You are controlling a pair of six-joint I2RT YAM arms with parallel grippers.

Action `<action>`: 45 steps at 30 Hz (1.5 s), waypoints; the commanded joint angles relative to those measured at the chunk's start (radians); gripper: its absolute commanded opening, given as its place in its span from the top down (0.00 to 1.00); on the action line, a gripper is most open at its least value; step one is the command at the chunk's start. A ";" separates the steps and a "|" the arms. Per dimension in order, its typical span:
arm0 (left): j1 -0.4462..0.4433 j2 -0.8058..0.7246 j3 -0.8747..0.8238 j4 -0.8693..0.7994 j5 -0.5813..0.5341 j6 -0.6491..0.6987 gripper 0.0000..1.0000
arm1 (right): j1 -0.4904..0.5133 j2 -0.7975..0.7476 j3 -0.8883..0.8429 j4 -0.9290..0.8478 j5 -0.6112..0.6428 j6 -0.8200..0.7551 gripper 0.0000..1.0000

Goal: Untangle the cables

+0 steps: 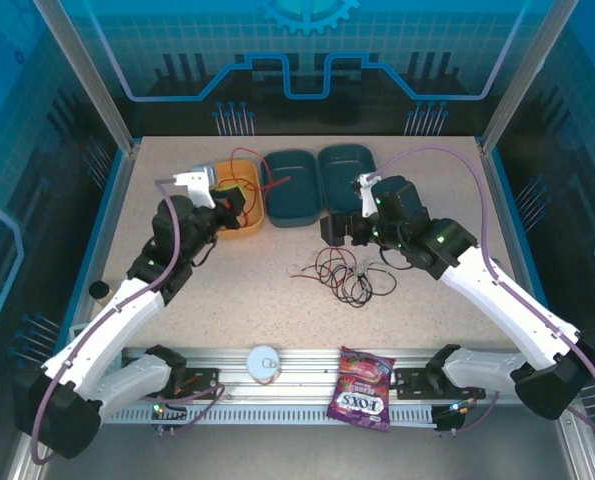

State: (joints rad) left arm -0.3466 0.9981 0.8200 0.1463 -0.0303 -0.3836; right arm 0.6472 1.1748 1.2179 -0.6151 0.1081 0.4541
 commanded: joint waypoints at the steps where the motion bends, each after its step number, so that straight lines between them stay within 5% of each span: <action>1: 0.042 0.040 0.073 -0.024 0.001 0.040 1.00 | -0.012 0.020 -0.001 -0.037 0.063 0.030 0.00; 15: 0.162 0.111 0.178 -0.077 0.073 0.013 1.00 | -0.016 0.066 0.015 -0.082 0.108 0.042 0.00; 26: 0.164 0.081 0.261 -0.116 0.329 -0.144 1.00 | -0.017 0.082 -0.004 -0.048 0.113 0.061 0.00; 38: 0.164 0.032 0.290 -0.142 0.414 -0.205 1.00 | -0.018 0.074 -0.041 -0.026 0.111 0.084 0.00; 45: 0.154 0.046 0.170 -0.084 0.478 -0.299 1.00 | -0.021 0.070 -0.049 -0.021 0.111 0.086 0.00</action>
State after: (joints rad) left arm -0.1871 1.0412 1.0405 0.0326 0.3866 -0.6197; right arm 0.6418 1.2552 1.1774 -0.6533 0.2062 0.5247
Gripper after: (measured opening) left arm 0.053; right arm 0.996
